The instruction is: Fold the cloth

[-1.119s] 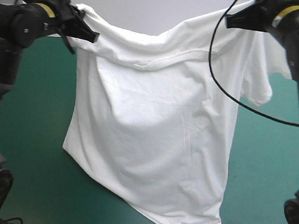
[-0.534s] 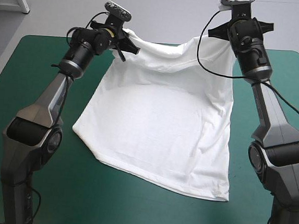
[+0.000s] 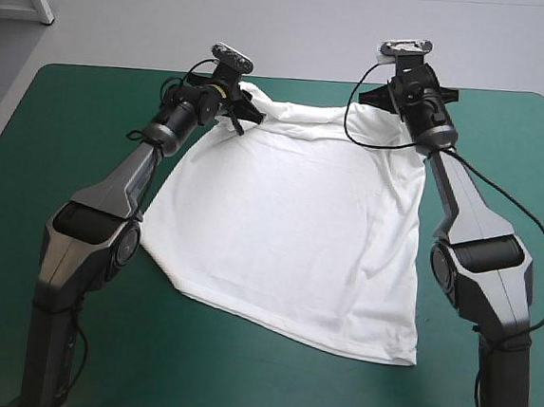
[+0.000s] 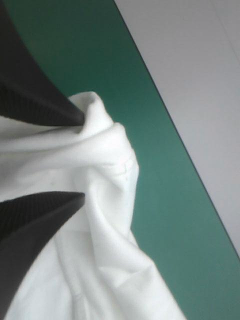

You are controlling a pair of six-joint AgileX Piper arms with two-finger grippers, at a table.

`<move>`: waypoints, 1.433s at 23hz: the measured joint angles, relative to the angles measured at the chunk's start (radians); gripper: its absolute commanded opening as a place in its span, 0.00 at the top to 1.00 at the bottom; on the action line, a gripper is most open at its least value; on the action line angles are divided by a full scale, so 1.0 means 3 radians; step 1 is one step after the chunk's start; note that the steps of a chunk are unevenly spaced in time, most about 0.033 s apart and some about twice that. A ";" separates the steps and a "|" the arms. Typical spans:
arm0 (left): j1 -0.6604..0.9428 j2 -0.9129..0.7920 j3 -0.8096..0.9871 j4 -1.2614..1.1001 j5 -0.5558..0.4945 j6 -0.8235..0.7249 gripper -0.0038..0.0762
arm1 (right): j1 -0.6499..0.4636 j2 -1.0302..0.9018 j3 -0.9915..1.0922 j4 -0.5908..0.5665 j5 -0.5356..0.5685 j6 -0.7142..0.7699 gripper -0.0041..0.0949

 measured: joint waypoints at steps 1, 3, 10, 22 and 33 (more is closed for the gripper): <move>0.0000 -0.0047 -0.0023 0.0000 0.0139 0.0004 0.47 | -0.0004 -0.0042 0.0000 0.0009 0.0047 0.0000 0.38; 0.0000 -0.0169 -0.0090 0.0000 0.0410 0.0004 0.47 | -0.0007 -0.0155 0.0000 0.0012 0.0158 0.0001 0.24; 0.0000 -0.1068 -0.0316 0.0011 0.1842 0.0004 0.47 | -0.0014 -0.0971 0.0006 0.0133 0.0905 -0.0247 0.20; 0.0850 -0.2389 0.1682 0.0016 0.2478 -0.0171 0.47 | 0.0467 -0.3290 0.3373 0.1107 0.0900 -0.0255 0.26; 0.0993 -0.2488 0.3431 -0.0595 0.1463 0.0216 0.47 | 0.0598 -0.4352 0.4715 0.1239 0.0881 0.0133 0.26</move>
